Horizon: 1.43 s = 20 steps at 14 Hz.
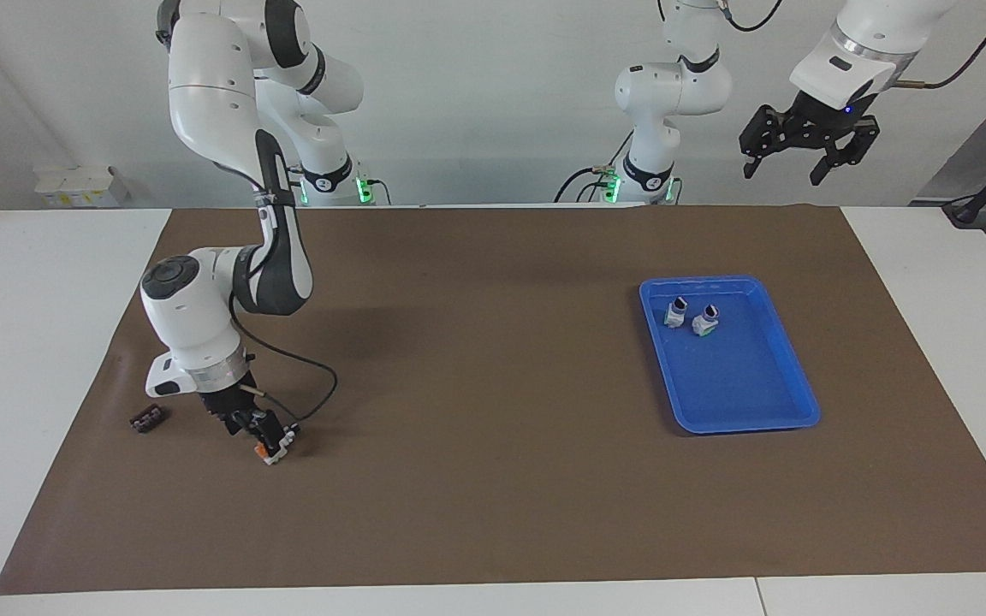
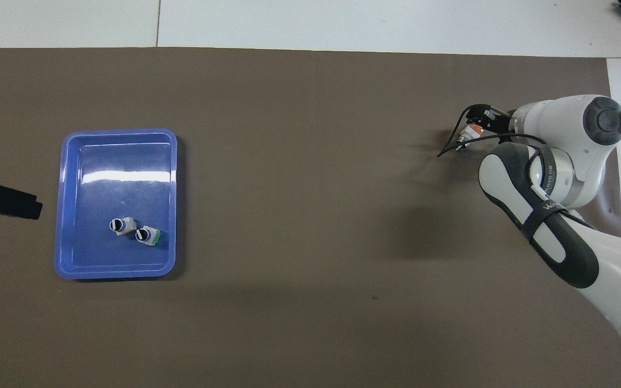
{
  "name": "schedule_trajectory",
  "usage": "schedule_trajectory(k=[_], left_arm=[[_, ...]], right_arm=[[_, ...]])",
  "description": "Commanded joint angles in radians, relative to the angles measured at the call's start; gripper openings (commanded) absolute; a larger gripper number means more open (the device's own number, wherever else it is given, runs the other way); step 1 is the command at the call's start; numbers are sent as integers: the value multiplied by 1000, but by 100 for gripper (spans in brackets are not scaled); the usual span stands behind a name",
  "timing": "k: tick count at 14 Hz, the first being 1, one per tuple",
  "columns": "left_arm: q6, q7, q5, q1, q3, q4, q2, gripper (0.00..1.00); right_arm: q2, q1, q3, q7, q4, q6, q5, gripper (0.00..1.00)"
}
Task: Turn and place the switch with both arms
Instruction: 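Grasp the white orange-topped switch with the right gripper and lift it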
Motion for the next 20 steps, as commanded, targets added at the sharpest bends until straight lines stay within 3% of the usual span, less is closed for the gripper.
schedule_trajectory(k=[1, 3, 6, 7, 8, 9, 11, 14, 17, 20], left_arm=[[4, -8, 16, 8, -6, -29, -26, 100], [4, -8, 16, 8, -6, -29, -28, 100], [4, -8, 16, 8, -6, -29, -28, 100], [4, -8, 16, 8, -6, -29, -28, 100], [4, -8, 16, 8, -6, -29, -26, 100], [4, -8, 16, 8, -6, -29, -28, 100], [4, -8, 16, 8, -6, -29, -28, 100], [4, -8, 16, 8, -6, -29, -28, 100], [4, -8, 16, 8, -6, -29, -28, 100], [4, -8, 16, 8, -6, -29, -28, 100]], right_arm=[[25, 7, 9, 31, 3, 21, 43, 100], [36, 7, 9, 33, 5, 26, 43, 100], [51, 3, 9, 31, 14, 27, 48, 84], [53, 3, 9, 31, 14, 33, 49, 65], [53, 1, 9, 31, 14, 30, 49, 9], [53, 6, 10, 33, 15, 21, 49, 0], [50, 4, 12, 14, 26, -31, 46, 0], [25, -3, 38, 26, 139, -245, 61, 0], [-69, 9, 58, 110, 150, -367, 286, 0], [-132, 21, 91, 285, 153, -424, 307, 0]])
